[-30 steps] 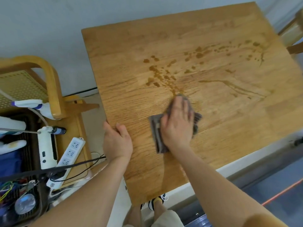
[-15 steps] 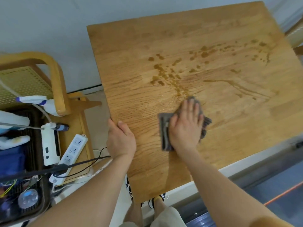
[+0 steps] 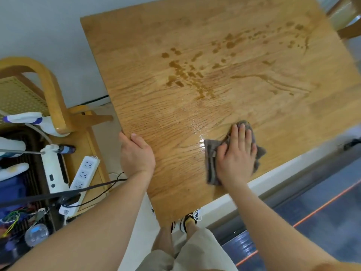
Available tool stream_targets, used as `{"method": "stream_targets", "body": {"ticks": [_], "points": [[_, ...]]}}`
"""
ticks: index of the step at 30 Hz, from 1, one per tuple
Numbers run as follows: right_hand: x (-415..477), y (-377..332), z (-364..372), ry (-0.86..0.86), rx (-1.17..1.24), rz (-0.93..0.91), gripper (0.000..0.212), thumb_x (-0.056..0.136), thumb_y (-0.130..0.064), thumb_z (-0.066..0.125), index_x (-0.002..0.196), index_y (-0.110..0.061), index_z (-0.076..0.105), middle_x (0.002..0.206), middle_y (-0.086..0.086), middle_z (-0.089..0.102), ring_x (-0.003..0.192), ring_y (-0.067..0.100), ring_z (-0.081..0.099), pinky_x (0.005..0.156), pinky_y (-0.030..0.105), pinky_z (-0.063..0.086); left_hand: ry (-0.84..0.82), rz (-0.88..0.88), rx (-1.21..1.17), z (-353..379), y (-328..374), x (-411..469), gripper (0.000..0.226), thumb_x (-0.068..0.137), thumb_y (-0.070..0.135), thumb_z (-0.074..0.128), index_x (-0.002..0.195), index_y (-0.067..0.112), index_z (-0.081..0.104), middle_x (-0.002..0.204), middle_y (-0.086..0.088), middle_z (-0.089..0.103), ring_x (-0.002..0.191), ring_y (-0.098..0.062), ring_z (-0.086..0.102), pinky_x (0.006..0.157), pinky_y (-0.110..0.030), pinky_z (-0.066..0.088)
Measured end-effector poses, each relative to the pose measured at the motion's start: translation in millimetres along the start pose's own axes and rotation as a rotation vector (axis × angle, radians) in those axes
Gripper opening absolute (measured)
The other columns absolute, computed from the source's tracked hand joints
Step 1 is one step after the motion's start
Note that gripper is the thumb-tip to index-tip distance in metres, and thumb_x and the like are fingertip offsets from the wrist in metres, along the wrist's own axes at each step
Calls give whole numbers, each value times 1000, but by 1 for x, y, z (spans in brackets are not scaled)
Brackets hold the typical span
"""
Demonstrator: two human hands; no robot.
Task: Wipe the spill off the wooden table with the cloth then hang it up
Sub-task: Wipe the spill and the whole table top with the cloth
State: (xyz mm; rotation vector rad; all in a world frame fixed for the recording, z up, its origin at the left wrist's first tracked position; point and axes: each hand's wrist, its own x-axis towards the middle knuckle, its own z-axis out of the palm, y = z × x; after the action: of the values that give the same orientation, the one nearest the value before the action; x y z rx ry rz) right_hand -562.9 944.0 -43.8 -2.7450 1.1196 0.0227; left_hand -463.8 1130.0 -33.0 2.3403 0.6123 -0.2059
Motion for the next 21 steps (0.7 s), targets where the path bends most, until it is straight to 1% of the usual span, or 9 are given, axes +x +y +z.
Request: {"method": "stream_targets", "body": {"ticks": [1, 2, 5, 7, 9, 11, 16, 19, 21], "points": [[-14, -21, 5, -2, 12, 39, 65, 93, -37, 25, 154, -14, 24, 162, 6, 19, 150, 24, 11, 120, 49, 11, -6, -1, 0, 0, -1, 0, 34, 101, 28, 26, 119, 6, 44, 106, -17, 62, 90, -36, 58, 64, -33, 32], [-33, -42, 10, -19, 16, -23, 66, 93, -37, 27, 154, -13, 21, 162, 7, 16, 150, 24, 8, 121, 49, 8, -11, -1, -5, 1, -1, -1, 34, 101, 28, 26, 120, 6, 44, 107, -17, 62, 91, -36, 58, 65, -33, 33], [-90, -84, 21, -131, -20, -476, 64, 95, -38, 34, 154, -15, 24, 162, 5, 18, 150, 23, 9, 120, 46, 7, -5, 6, -4, 3, -3, -1, 36, 101, 29, 26, 124, 7, 42, 109, -20, 62, 93, -39, 58, 67, -34, 35], [-89, -74, 20, -147, 6, -667, 59, 96, -37, 37, 152, -16, 32, 160, 3, 25, 149, 20, 16, 120, 45, 13, 3, 8, -1, 5, -4, 0, 36, 100, 30, 25, 123, 7, 42, 108, -20, 61, 93, -39, 58, 69, -35, 35], [-68, -42, 14, -163, 14, -755, 57, 96, -36, 39, 150, -19, 36, 158, 0, 30, 148, 17, 19, 119, 45, 19, 2, 15, -15, 4, -4, 0, 35, 101, 30, 25, 120, 7, 43, 110, -19, 60, 93, -38, 58, 69, -35, 35], [-36, -1, 7, -129, -2, -672, 56, 97, -37, 35, 150, -20, 35, 158, 0, 30, 148, 18, 20, 119, 46, 19, 3, 9, -43, 2, -3, -1, 34, 101, 30, 26, 119, 7, 44, 108, -16, 60, 88, -33, 56, 69, -34, 35], [44, 87, -17, -36, -25, -208, 62, 95, -38, 23, 152, -14, 30, 159, 6, 27, 148, 23, 19, 120, 48, 16, 17, -3, -14, 2, 1, -4, 34, 102, 30, 24, 118, 6, 42, 91, -8, 51, 76, -26, 46, 66, -35, 30], [42, 60, -14, 3, 27, 79, 66, 93, -38, 20, 155, -15, 20, 163, 5, 16, 150, 22, 10, 120, 49, 10, 32, -19, 34, 3, 0, -4, 38, 101, 34, 21, 123, 9, 39, 86, -7, 49, 73, -26, 44, 67, -36, 33], [12, 18, -5, 1, 52, 5, 65, 95, -38, 22, 155, -14, 19, 163, 6, 14, 150, 24, 8, 121, 49, 8, 37, -24, 39, 5, -1, -5, 40, 101, 36, 20, 125, 10, 39, 89, -11, 53, 76, -30, 48, 67, -37, 35]]}}
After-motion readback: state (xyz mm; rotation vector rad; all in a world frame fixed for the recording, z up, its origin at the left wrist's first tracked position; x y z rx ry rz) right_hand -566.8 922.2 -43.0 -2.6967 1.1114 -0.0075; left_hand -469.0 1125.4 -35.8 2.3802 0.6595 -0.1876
